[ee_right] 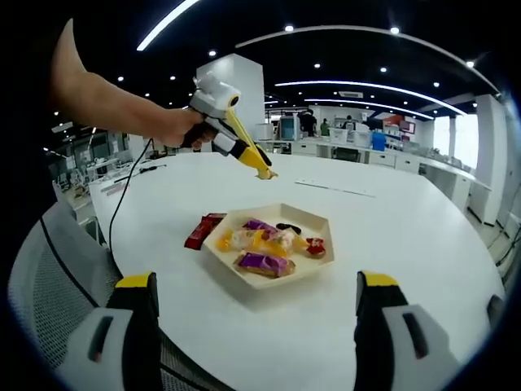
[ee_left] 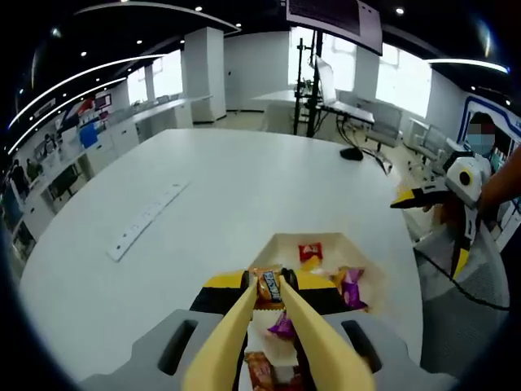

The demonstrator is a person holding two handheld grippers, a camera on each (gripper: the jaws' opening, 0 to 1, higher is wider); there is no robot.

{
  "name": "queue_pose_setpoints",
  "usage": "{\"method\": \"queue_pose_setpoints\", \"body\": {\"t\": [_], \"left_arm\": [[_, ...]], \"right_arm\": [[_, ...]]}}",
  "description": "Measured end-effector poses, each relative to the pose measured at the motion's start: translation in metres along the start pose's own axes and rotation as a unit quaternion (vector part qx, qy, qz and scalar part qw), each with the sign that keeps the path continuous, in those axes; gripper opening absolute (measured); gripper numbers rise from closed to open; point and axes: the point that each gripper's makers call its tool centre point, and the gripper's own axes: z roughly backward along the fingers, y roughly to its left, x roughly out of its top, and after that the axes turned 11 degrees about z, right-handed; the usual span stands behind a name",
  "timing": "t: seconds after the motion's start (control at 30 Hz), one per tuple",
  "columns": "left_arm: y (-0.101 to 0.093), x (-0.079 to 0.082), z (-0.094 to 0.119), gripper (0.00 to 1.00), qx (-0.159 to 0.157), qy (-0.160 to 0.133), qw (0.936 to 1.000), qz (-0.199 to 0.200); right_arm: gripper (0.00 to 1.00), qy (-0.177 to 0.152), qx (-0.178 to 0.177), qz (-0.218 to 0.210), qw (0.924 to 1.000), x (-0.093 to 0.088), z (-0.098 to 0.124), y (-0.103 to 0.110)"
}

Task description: Place the target food into the container with the food tongs after gripping and lifting it, then release it inside without dropping or visibly crushing the food.

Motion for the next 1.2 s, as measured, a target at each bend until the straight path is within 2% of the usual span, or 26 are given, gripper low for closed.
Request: {"method": "queue_pose_setpoints", "body": {"t": [0.2,0.27,0.3,0.4,0.77,0.9,1.2], "left_arm": [[0.002,0.002,-0.002,0.18,0.002,-0.005,1.0,0.004],[-0.001,0.0,-0.003,0.2,-0.007,-0.003,0.9999,0.007],[-0.001,0.002,-0.002,0.21,-0.001,-0.009,0.9999,-0.009],[-0.001,0.003,-0.001,0.22,-0.004,-0.011,0.9999,-0.007],[-0.004,0.01,0.011,0.23,-0.009,-0.023,0.9996,-0.012],[-0.004,0.01,0.015,0.24,-0.009,-0.026,0.9996,-0.007],[-0.004,0.015,0.027,0.24,-0.01,-0.041,0.9991,-0.005]], "right_arm": [[1.0,-0.001,0.001,-0.001,1.0,0.0,0.0,0.0],[1.0,-0.001,0.001,-0.001,1.0,0.0,0.0,0.0],[1.0,-0.001,0.001,0.0,1.0,0.0,0.0,0.0],[1.0,-0.001,0.002,0.0,1.0,0.0,0.0,0.001],[1.0,0.003,0.003,-0.001,1.0,-0.001,0.0,0.001],[1.0,-0.009,-0.002,0.006,0.9999,0.004,0.001,-0.001],[1.0,-0.006,0.012,-0.004,0.9999,0.002,-0.001,0.003]]}}
